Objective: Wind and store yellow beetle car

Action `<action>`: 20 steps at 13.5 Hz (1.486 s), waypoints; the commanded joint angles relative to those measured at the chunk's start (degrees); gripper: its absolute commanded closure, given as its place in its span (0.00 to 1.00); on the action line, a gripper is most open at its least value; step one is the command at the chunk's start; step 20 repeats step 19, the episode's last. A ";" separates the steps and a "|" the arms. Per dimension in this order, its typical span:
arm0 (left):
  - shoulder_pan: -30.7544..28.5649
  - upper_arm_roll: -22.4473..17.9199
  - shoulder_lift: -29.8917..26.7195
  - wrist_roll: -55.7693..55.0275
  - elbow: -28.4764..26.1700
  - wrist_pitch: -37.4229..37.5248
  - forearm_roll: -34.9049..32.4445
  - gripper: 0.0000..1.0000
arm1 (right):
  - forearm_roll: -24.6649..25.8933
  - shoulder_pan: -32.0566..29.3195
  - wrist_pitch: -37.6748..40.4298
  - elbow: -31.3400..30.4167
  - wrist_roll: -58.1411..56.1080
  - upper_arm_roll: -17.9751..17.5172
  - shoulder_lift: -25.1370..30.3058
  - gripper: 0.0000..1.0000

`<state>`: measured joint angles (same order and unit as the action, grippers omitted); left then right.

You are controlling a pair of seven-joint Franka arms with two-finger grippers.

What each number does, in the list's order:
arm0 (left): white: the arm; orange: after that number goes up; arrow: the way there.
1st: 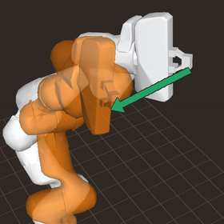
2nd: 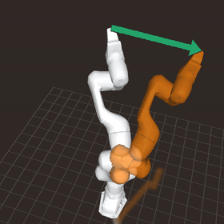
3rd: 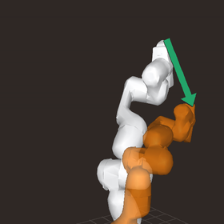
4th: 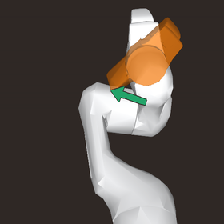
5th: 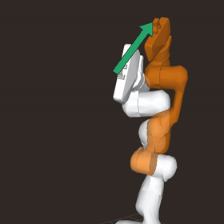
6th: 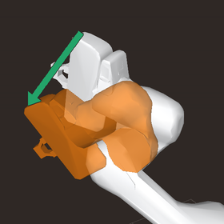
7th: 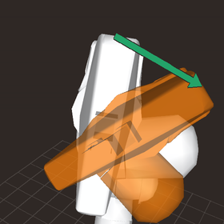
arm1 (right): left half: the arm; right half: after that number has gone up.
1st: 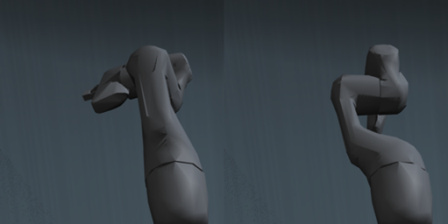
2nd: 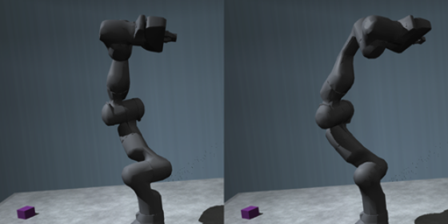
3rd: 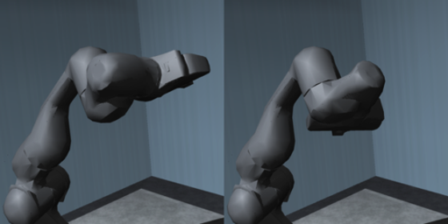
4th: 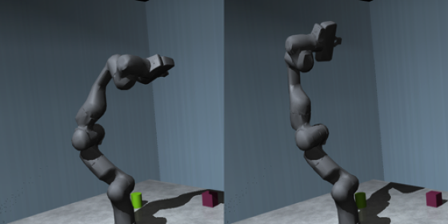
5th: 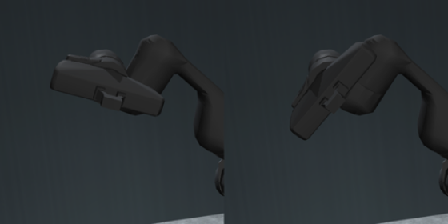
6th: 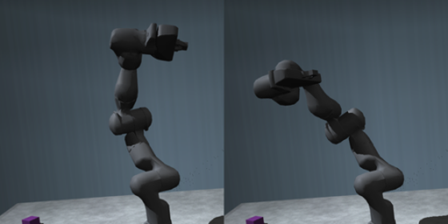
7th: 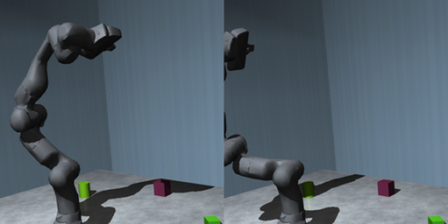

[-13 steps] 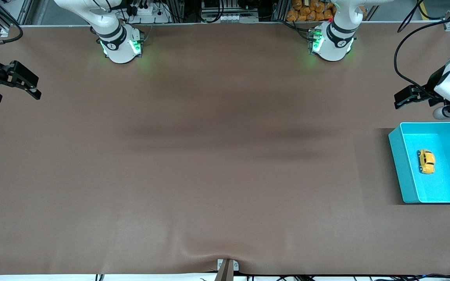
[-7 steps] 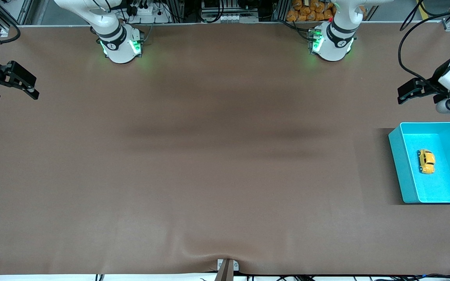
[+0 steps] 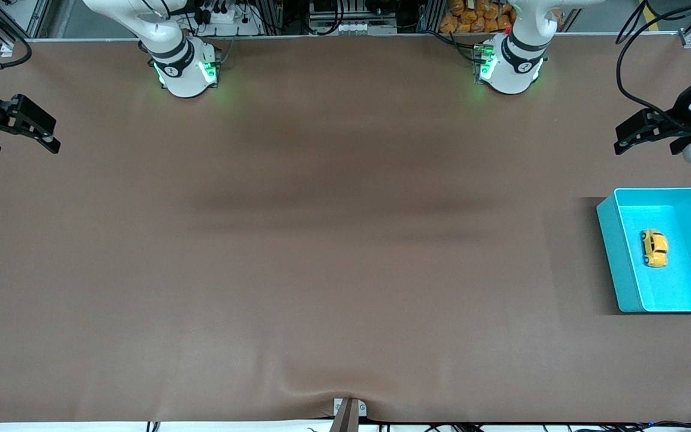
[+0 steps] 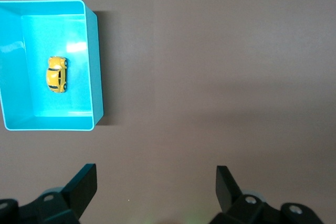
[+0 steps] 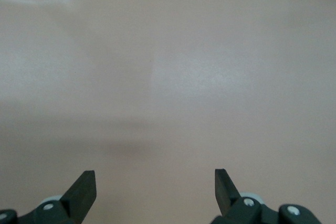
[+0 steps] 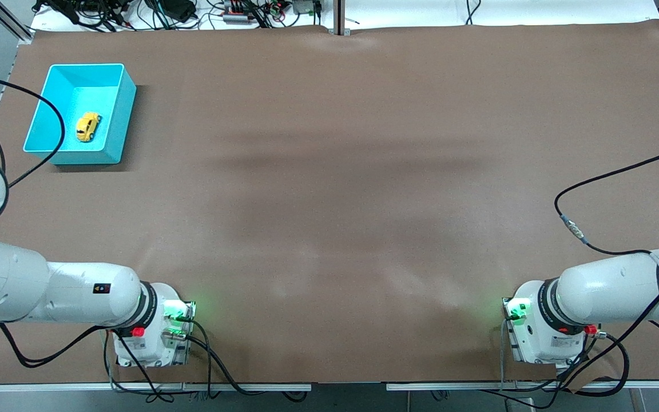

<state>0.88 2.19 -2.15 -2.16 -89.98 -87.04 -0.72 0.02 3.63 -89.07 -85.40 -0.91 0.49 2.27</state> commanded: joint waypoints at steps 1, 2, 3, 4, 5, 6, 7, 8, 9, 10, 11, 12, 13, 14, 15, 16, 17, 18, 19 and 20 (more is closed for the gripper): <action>0.44 -0.52 0.57 0.49 3.76 3.54 0.89 0.00 | -0.73 -0.64 0.83 1.38 -0.67 -0.23 -0.78 0.00; 0.35 -0.35 0.57 0.41 3.67 3.63 0.89 0.00 | -0.73 -0.73 0.83 1.38 -0.67 -0.23 -0.78 0.00; 0.26 -0.26 0.57 0.40 3.67 3.72 0.98 0.00 | -0.73 -0.73 0.83 1.38 -0.67 -0.23 -0.78 0.00; 0.18 -0.26 0.57 0.14 3.67 4.42 0.98 0.00 | -0.73 -0.73 0.83 1.38 -0.67 -0.23 -0.78 0.00; 0.00 -0.26 0.57 0.14 3.67 4.60 0.98 0.00 | -0.73 -0.82 0.83 1.38 -0.67 -0.23 -0.78 0.00; -0.09 -0.26 0.57 0.14 3.67 4.86 0.98 0.00 | -0.73 -0.82 0.83 1.38 -0.67 -0.23 -0.78 0.00; -0.09 -0.26 0.49 0.14 3.67 4.95 0.89 0.00 | -0.73 -0.82 0.83 1.38 -0.67 -0.23 -0.95 0.00; -0.09 -0.26 0.48 0.14 3.67 4.95 0.98 0.00 | -0.73 -0.82 0.83 1.38 -0.67 -0.23 -1.04 0.00; -0.09 -0.26 0.48 0.14 3.67 4.95 0.98 0.00 | -0.73 -0.82 0.83 1.38 -0.67 -0.23 -1.04 0.00; -0.09 -0.26 0.48 0.14 3.67 4.95 0.98 0.00 | -0.73 -0.73 0.74 1.47 -0.67 -0.23 -1.04 0.00; -0.09 -0.26 0.57 0.14 3.59 4.95 0.98 0.00 | -0.73 -0.73 0.74 1.47 -0.67 -0.23 -1.04 0.00; -0.09 -0.26 0.49 0.14 3.59 4.95 0.98 0.00 | -0.73 -0.64 0.74 1.47 -0.67 -0.23 -1.04 0.00; -0.09 -0.26 0.48 0.14 3.59 4.95 0.98 0.00 | -0.73 -0.64 0.74 1.47 -0.58 -0.23 -1.04 0.00; -0.09 -0.26 0.48 0.14 3.59 4.95 0.98 0.00 | -0.73 -0.64 0.74 1.47 -0.67 -0.23 -1.04 0.00; -0.09 -0.26 0.57 0.23 3.59 4.95 0.98 0.00 | -0.73 -0.64 0.74 1.47 -0.58 -0.23 -1.04 0.00; -0.09 -0.26 0.57 0.23 3.59 4.95 0.98 0.00 | -0.73 -0.64 0.83 1.47 -0.67 -0.23 -1.04 0.00; -0.09 -0.26 0.57 0.23 3.59 4.95 0.98 0.00 | -0.73 -0.64 0.83 1.47 -0.67 -0.23 -1.04 0.00; -0.09 -0.26 0.57 0.14 3.59 4.95 0.98 0.00 | -0.73 -0.73 0.83 1.38 -0.58 -0.23 -1.04 0.00; -0.09 -0.26 0.57 0.14 3.50 4.95 0.98 0.00 | -0.73 -0.99 0.83 1.38 -0.50 -0.14 -1.04 0.00; -0.09 -0.26 0.57 0.14 3.50 4.95 0.98 0.00 | -0.73 -0.99 0.83 1.38 -0.50 -0.14 -1.04 0.00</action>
